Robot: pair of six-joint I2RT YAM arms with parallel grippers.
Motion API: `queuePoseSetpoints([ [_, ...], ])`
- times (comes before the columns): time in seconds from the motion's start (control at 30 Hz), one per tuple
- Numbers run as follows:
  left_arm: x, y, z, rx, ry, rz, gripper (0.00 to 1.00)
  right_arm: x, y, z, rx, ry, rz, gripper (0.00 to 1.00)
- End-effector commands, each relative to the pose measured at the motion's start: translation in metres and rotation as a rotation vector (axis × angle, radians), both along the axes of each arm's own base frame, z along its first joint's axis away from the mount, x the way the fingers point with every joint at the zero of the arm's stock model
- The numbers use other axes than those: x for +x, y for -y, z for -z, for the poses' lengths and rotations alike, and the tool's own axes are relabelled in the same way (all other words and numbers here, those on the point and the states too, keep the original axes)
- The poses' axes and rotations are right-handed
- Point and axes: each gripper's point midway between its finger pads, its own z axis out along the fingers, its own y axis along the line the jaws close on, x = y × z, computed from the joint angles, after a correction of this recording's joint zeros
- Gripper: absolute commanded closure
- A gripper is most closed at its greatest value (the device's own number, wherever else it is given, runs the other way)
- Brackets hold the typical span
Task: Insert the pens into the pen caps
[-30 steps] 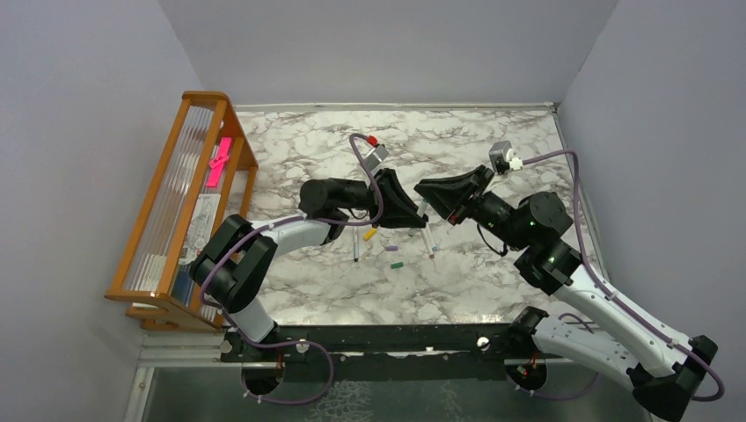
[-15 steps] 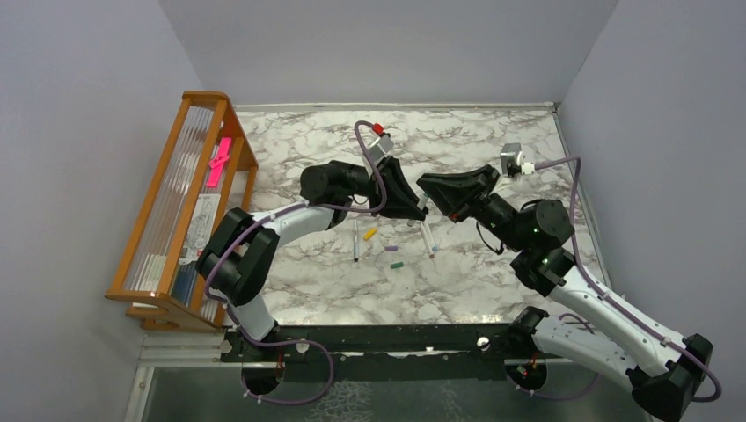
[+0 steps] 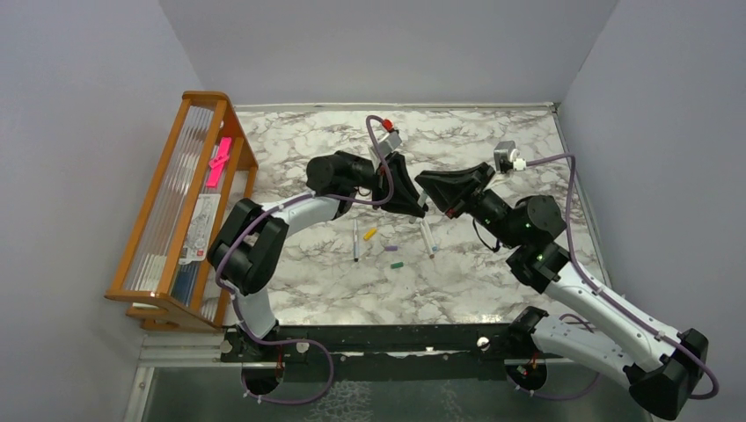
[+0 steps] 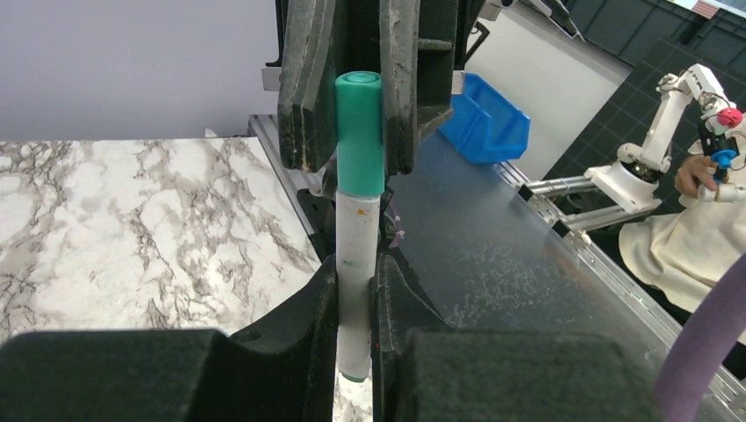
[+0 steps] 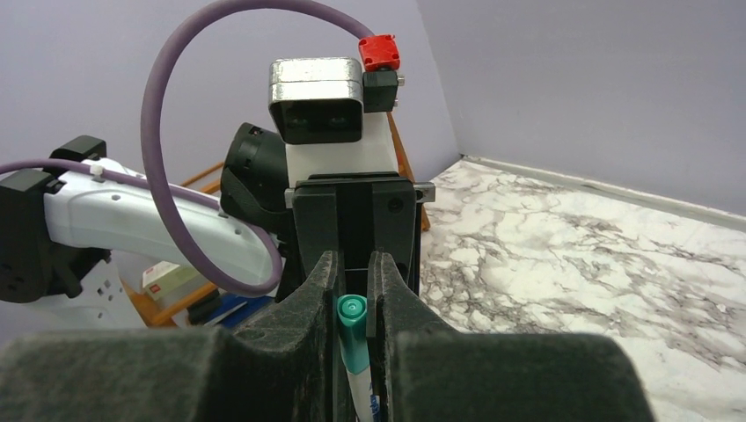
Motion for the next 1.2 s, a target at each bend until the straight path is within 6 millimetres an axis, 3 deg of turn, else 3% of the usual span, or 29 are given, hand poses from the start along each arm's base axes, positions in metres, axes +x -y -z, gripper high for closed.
queuePoseSetpoints([
  [0.0, 0.021, -0.009, -0.113, -0.457, 0.070, -0.201, 1.00, -0.069, -0.012, 0.190, -0.439, -0.518, -0.281, 0.99],
  [0.5, 0.033, -0.010, -0.114, -0.464, 0.044, -0.222, 1.00, -0.081, 0.002, 0.217, -0.487, -0.584, -0.269, 0.99],
  [0.57, 0.033, -0.010, -0.112, -0.459, 0.049, -0.221, 1.00, -0.081, 0.002, 0.215, -0.470, -0.584, -0.264, 0.99],
  [0.63, 0.032, -0.009, -0.106, -0.441, 0.050, -0.215, 1.00, -0.078, 0.001, 0.199, -0.422, -0.547, -0.252, 0.99],
  [0.7, 0.030, -0.005, -0.092, -0.397, 0.045, -0.195, 1.00, -0.068, 0.002, 0.172, -0.355, -0.495, -0.198, 0.94],
  [0.83, 0.029, -0.001, -0.045, -0.297, -0.009, -0.195, 1.00, -0.044, 0.017, 0.104, -0.207, -0.374, -0.032, 0.53],
  [0.93, 0.034, 0.001, -0.005, -0.226, -0.068, -0.216, 1.00, -0.033, 0.038, 0.064, -0.116, -0.279, 0.088, 0.40],
  [1.07, 0.053, 0.002, 0.036, -0.167, -0.139, -0.265, 1.00, -0.027, 0.061, 0.055, -0.103, -0.246, 0.201, 0.36],
  [1.17, 0.099, -0.004, 0.065, -0.143, -0.255, -0.414, 1.00, -0.026, 0.067, 0.074, -0.153, -0.303, 0.231, 0.36],
])
